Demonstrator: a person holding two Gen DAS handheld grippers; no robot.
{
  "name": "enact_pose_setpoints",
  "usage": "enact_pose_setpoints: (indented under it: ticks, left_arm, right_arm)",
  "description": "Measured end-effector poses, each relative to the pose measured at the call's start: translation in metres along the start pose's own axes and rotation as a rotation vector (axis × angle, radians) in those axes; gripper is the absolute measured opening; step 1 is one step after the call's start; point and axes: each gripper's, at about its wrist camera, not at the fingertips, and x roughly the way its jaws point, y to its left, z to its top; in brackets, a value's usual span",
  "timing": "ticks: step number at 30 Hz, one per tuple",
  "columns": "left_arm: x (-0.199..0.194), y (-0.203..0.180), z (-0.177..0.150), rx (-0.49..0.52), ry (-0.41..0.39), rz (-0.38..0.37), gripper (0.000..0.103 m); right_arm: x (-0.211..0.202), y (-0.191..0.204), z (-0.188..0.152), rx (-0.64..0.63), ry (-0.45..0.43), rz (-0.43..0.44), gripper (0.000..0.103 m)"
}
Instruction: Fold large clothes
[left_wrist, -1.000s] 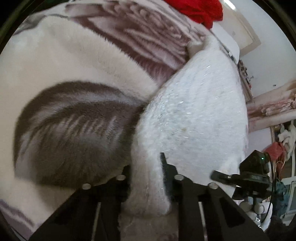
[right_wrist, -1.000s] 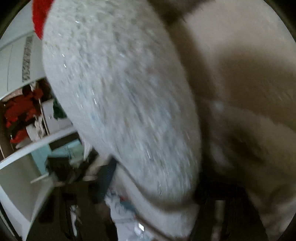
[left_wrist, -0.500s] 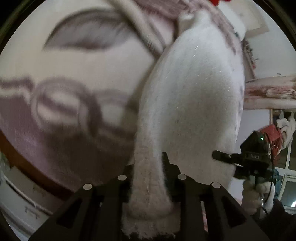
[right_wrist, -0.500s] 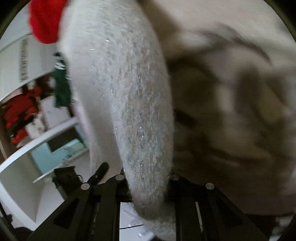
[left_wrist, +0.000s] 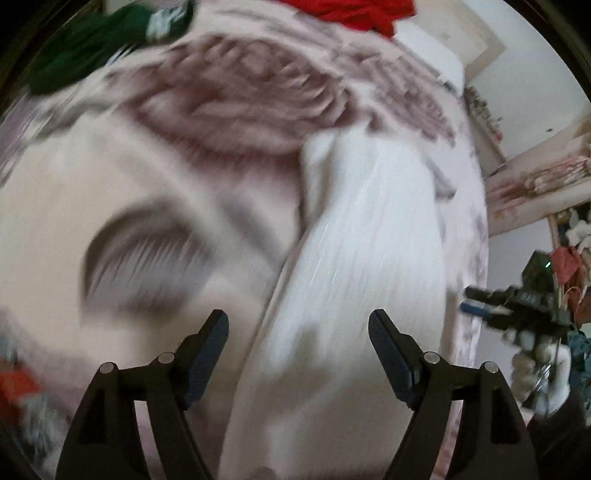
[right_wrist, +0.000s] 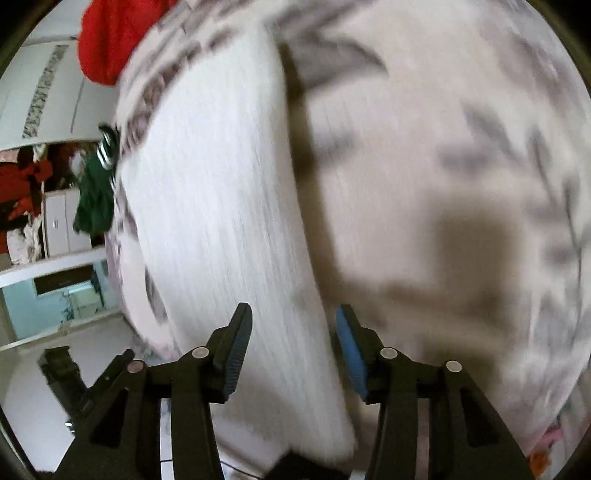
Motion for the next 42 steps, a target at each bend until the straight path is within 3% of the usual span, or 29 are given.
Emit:
enact_pose_setpoints:
  ticks: [3, 5, 6, 7, 9, 11, 13, 16, 18, 19, 22, 25, 27, 29, 31, 33, 36, 39, 40, 42]
  left_arm:
    - [0.063, -0.014, 0.064, 0.008, 0.017, -0.070, 0.077]
    - [0.103, -0.018, 0.088, 0.006, 0.040, -0.078, 0.076]
    - [0.123, -0.020, 0.100, 0.012, 0.053, -0.084, 0.067]
    - [0.137, -0.022, 0.109, 0.015, 0.050, -0.116, 0.026]
    - [0.142, -0.024, 0.114, 0.012, 0.056, -0.138, 0.017]
    - [0.125, -0.024, 0.115, 0.028, -0.014, -0.166, 0.013]
    - [0.119, -0.013, 0.118, 0.006, -0.020, -0.168, 0.012]
    - [0.138, 0.013, 0.124, -0.053, 0.016, -0.153, 0.012]
    - [0.145, 0.019, 0.123, -0.065, 0.042, -0.168, 0.012]
    - [0.143, 0.017, 0.122, -0.047, 0.043, -0.169, 0.013]
    - [0.128, 0.003, 0.118, 0.036, 0.033, -0.142, 0.018]
    - [0.112, 0.001, 0.110, 0.061, 0.041, -0.141, 0.021]
    - [0.101, 0.003, 0.103, 0.073, 0.038, -0.139, 0.026]
    - [0.091, 0.005, 0.097, 0.094, 0.016, -0.110, 0.037]
    - [0.075, 0.012, 0.083, 0.111, -0.015, -0.057, 0.061]
    - [0.067, 0.019, 0.073, 0.109, -0.020, -0.024, 0.070]
    - [0.052, 0.036, 0.042, 0.063, 0.005, -0.005, 0.070]
    - [0.036, 0.052, -0.005, 0.004, 0.055, -0.025, 0.070]
    - [0.033, 0.056, -0.025, -0.020, 0.082, -0.031, 0.070]
    - [0.031, 0.062, -0.066, -0.059, 0.136, -0.020, 0.070]
  right_arm:
    - [0.034, 0.020, 0.066, 0.023, -0.040, 0.046, 0.058]
    - [0.055, 0.015, 0.100, 0.056, -0.044, 0.073, 0.058]
    - [0.064, 0.012, 0.114, 0.081, -0.034, 0.101, 0.058]
    - [0.072, 0.010, 0.121, 0.108, -0.031, 0.133, 0.058]
    - [0.092, 0.017, 0.133, 0.152, -0.022, 0.194, 0.058]
    - [0.097, 0.027, 0.129, 0.138, -0.048, 0.164, 0.057]
    - [0.093, 0.047, 0.126, 0.094, -0.079, 0.099, 0.057]
    - [0.057, 0.078, 0.104, 0.004, -0.192, -0.058, 0.057]
    - [0.032, 0.090, 0.080, -0.046, -0.224, -0.075, 0.055]
    - [0.029, 0.099, 0.066, -0.077, -0.205, -0.050, 0.048]
    - [0.058, 0.141, 0.033, -0.196, -0.037, -0.034, 0.035]
    - [0.119, 0.157, 0.007, -0.308, 0.142, -0.179, 0.027]
    - [0.154, 0.152, 0.003, -0.345, 0.170, -0.305, 0.026]
    - [0.174, 0.147, 0.010, -0.327, 0.173, -0.341, 0.024]
    - [0.185, 0.148, 0.028, -0.277, 0.190, -0.347, 0.020]
    - [0.190, 0.151, 0.040, -0.250, 0.203, -0.347, 0.020]
    - [0.175, 0.158, 0.043, -0.254, 0.195, -0.318, 0.021]
    - [0.119, 0.149, 0.024, -0.234, 0.142, -0.202, 0.026]
    - [0.095, 0.141, 0.012, -0.212, 0.121, -0.149, 0.039]
    - [0.056, 0.116, -0.017, -0.164, 0.085, -0.074, 0.054]
